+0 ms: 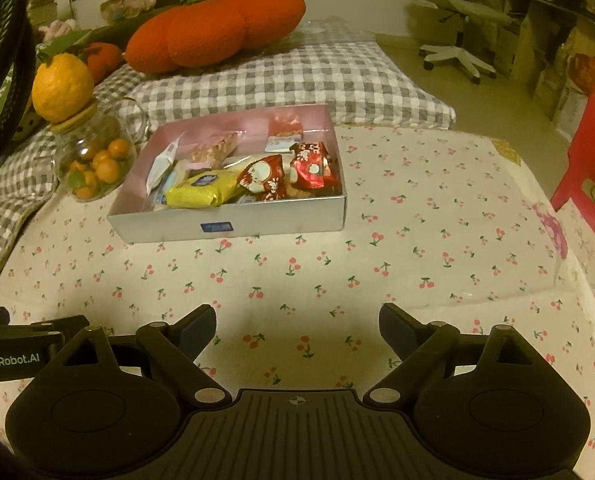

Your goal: Organize snacks

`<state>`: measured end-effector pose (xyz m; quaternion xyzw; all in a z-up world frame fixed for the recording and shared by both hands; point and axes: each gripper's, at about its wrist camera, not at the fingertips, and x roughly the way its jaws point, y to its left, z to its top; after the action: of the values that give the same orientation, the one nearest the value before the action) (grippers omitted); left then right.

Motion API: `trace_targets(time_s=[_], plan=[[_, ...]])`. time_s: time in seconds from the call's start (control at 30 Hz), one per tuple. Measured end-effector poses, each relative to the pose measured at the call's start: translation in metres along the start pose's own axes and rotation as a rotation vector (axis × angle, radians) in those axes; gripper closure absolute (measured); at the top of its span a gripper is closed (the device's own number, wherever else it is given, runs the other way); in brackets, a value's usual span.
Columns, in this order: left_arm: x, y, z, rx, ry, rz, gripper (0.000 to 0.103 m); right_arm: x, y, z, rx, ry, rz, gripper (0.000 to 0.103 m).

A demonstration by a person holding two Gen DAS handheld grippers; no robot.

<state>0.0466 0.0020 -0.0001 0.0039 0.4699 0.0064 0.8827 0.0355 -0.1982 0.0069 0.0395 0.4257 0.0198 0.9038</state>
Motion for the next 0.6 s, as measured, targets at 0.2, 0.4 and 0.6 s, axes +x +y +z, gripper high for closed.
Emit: trace_targets(time_s=[0.2, 0.4, 0.6], plan=[[-0.0003, 0.0005, 0.0001, -0.004, -0.001, 0.000, 0.000, 0.0009, 0.0005, -0.0005, -0.006, 0.004, -0.001, 0.012], [-0.0007, -0.0004, -0.0001, -0.002, -0.001, 0.000, 0.000, 0.0014, 0.0007, -0.0009, -0.006, 0.006, -0.001, 0.012], [-0.0007, -0.0009, -0.0004, -0.002, 0.001, -0.002, 0.000, 0.0020, 0.0018, -0.0026, -0.011, 0.008, 0.000, 0.012]])
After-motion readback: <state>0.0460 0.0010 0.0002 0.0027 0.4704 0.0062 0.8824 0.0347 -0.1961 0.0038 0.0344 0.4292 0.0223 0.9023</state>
